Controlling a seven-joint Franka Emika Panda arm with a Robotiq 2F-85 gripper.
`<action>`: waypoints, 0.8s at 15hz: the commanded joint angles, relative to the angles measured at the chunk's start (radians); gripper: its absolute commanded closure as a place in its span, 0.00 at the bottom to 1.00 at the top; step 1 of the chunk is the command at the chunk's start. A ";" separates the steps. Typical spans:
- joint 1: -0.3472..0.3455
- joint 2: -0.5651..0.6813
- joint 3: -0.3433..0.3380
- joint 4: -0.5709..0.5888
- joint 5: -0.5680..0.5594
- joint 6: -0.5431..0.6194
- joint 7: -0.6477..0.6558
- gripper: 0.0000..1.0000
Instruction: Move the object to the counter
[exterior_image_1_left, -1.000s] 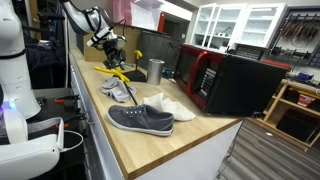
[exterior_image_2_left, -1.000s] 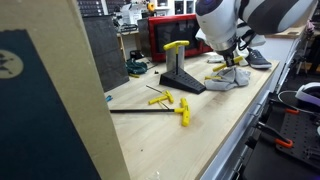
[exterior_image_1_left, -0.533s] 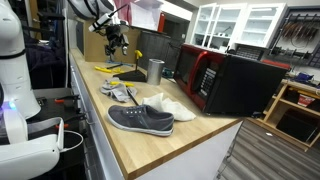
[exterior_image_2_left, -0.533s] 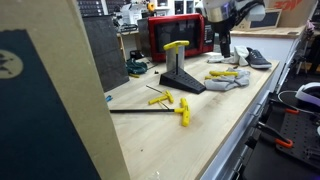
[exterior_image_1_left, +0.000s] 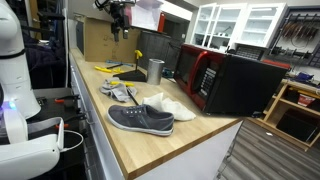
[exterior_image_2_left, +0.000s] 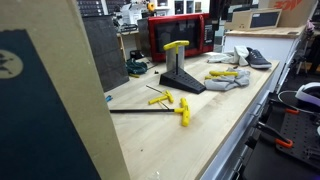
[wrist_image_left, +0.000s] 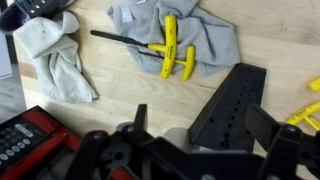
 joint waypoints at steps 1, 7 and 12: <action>-0.037 -0.013 -0.012 0.017 0.112 0.077 0.046 0.00; -0.087 -0.010 -0.019 0.061 0.237 0.164 0.082 0.00; -0.081 -0.024 -0.042 0.107 0.359 0.085 0.052 0.00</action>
